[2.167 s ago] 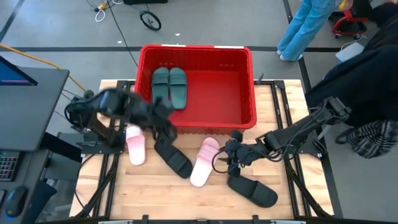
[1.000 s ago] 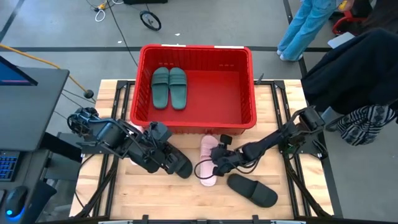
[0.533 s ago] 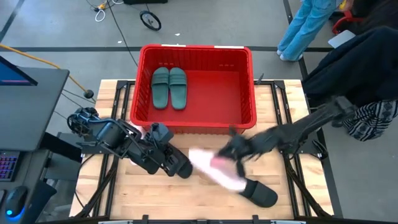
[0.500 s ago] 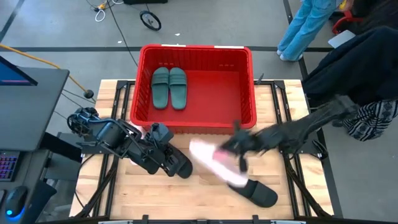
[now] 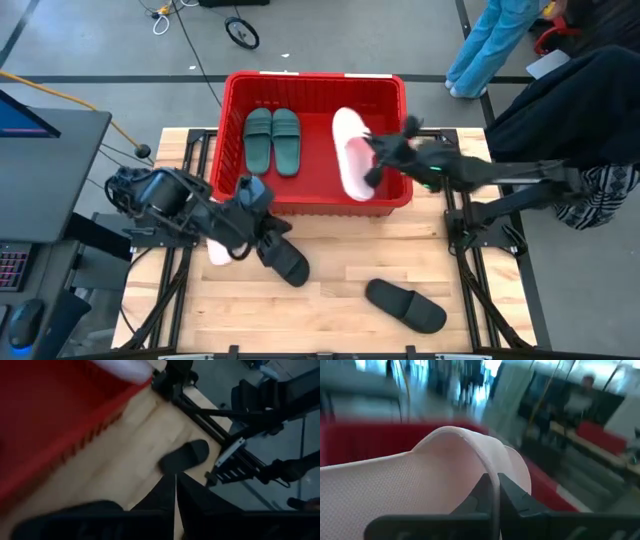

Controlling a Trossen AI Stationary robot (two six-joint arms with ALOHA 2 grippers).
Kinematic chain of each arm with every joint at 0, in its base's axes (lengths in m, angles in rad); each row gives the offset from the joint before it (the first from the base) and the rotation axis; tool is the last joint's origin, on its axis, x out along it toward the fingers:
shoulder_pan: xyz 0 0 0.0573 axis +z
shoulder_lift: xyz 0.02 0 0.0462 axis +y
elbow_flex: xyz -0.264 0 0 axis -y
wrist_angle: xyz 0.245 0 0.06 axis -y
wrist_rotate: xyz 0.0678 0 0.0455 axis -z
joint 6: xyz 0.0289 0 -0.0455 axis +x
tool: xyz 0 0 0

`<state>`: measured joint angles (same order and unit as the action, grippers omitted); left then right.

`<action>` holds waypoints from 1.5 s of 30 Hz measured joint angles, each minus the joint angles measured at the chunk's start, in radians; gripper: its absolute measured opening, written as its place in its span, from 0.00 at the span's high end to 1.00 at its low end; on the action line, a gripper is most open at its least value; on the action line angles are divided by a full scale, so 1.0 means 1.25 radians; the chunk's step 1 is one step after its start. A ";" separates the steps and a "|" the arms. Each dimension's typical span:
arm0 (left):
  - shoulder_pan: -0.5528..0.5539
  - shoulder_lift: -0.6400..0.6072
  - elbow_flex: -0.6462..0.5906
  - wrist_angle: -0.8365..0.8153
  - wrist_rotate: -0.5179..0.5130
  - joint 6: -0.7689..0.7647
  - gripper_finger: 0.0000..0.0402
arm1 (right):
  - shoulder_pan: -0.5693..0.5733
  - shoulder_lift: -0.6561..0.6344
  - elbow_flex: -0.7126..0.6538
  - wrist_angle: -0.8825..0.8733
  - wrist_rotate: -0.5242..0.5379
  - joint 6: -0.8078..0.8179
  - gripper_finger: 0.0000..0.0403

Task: Pick and place slides into bin
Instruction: Put the right pink slipper into the red bin

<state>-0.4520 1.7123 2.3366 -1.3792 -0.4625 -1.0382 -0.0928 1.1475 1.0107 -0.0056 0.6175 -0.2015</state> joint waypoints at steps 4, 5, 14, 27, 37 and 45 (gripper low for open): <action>0.029 0.000 0.016 0.000 -0.001 0.050 0.93 | -0.097 0.129 -0.002 -0.039 -0.006 0.013 0.98; 0.036 0.000 0.016 0.000 -0.001 0.053 0.93 | -0.119 0.159 -0.002 -0.033 -0.006 0.012 0.98; 0.056 0.000 0.016 -0.001 0.000 0.072 0.98 | -0.274 0.376 -0.001 0.039 -0.070 -0.148 0.98; 0.055 0.001 0.016 -0.001 0.001 0.066 0.94 | -0.388 0.499 0.000 0.118 -0.169 -0.267 0.96; 0.055 0.001 0.016 -0.001 0.000 0.092 0.98 | -0.421 0.546 0.001 0.122 -0.225 -0.268 0.93; 0.055 0.001 0.015 -0.001 0.001 0.091 0.95 | -0.449 0.539 0.001 0.095 -0.227 -0.258 0.81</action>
<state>-0.3832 1.7130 2.3558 -1.3808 -0.4614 -0.9247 -0.6543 1.8211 1.0116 0.1137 0.3344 -0.5238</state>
